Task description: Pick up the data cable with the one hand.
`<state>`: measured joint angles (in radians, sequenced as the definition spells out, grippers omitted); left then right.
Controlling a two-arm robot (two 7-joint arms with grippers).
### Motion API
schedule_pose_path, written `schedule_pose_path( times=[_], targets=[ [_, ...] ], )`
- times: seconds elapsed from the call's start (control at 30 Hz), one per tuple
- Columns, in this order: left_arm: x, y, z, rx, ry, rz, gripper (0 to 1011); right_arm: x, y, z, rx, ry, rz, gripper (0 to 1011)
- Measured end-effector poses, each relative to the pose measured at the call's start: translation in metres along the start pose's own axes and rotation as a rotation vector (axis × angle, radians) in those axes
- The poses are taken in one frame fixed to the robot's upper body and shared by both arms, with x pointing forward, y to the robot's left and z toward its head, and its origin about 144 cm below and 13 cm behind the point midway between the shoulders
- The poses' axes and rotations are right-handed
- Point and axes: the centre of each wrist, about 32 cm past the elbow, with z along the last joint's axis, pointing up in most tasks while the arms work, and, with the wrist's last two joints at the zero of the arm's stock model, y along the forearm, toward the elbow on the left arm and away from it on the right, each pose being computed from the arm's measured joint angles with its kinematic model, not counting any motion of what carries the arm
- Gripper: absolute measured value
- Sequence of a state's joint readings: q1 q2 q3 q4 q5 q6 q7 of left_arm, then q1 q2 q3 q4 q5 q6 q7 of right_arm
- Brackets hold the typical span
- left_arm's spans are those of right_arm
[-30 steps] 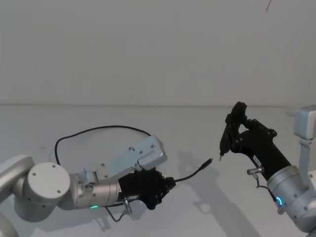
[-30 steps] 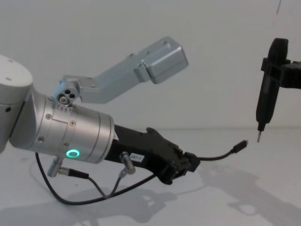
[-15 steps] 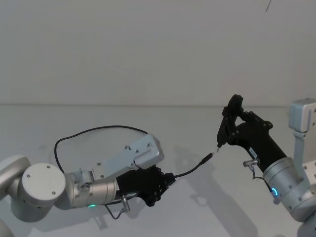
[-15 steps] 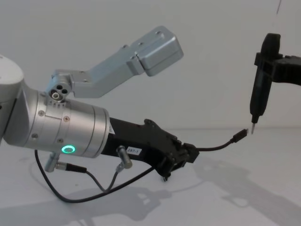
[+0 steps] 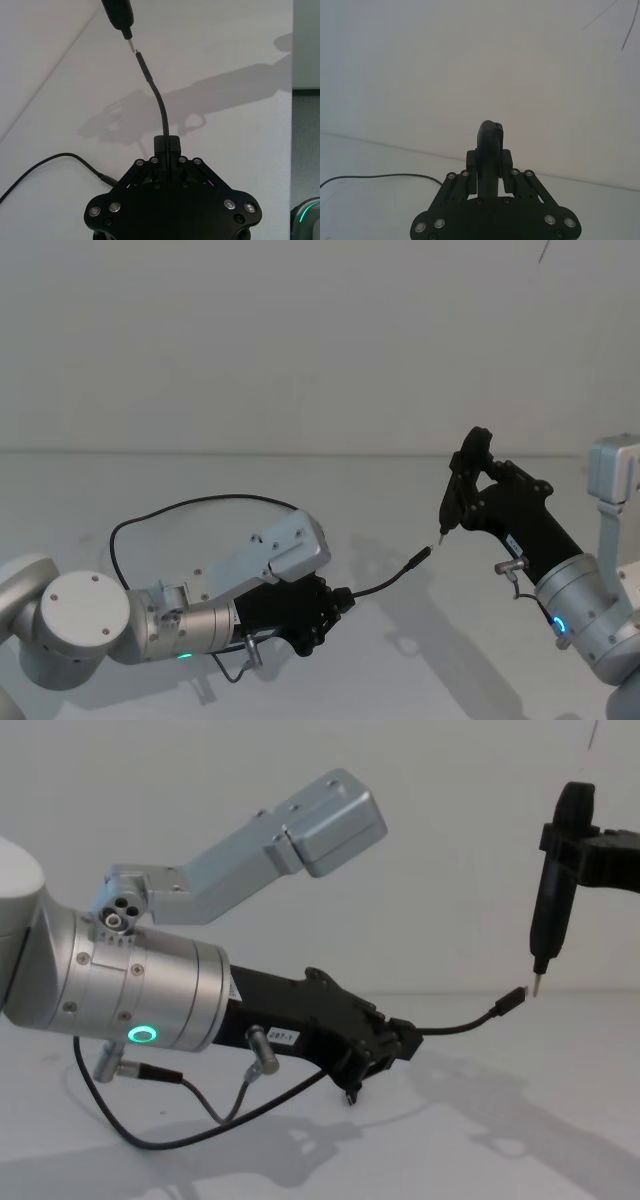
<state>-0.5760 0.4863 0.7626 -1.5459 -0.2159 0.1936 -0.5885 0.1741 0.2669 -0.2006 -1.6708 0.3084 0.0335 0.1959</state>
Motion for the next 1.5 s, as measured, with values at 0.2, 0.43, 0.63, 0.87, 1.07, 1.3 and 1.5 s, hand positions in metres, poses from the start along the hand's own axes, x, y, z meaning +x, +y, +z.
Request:
schedule_pose_path(
  times=[0.2,0.43,0.63,0.87,1.07,1.3,1.5],
  targets=[
    [0.000,0.000,0.000,-0.002,-0.001,0.001,40,0.001,-0.001,0.002,-0.003,0.003,0.017,279],
    [0.000,0.001,0.000,-0.003,-0.002,0.002,40,0.001,-0.001,0.003,-0.003,0.002,0.030,279],
    [0.000,0.001,0.000,-0.004,-0.003,0.002,40,0.001,0.000,0.004,-0.004,-0.001,0.040,279],
    [0.000,0.001,0.000,-0.005,-0.003,0.002,40,0.001,-0.001,0.006,-0.005,-0.005,0.046,279],
    [0.000,0.001,0.000,-0.005,-0.003,0.002,39,0.001,-0.002,0.008,-0.004,-0.008,0.047,279],
    [0.000,0.001,0.000,-0.005,-0.003,0.002,40,0.001,-0.005,0.011,0.002,-0.010,0.045,279],
    [0.000,0.001,0.000,-0.005,-0.003,0.002,39,0.000,-0.007,0.013,0.007,0.001,0.044,279]
  ],
)
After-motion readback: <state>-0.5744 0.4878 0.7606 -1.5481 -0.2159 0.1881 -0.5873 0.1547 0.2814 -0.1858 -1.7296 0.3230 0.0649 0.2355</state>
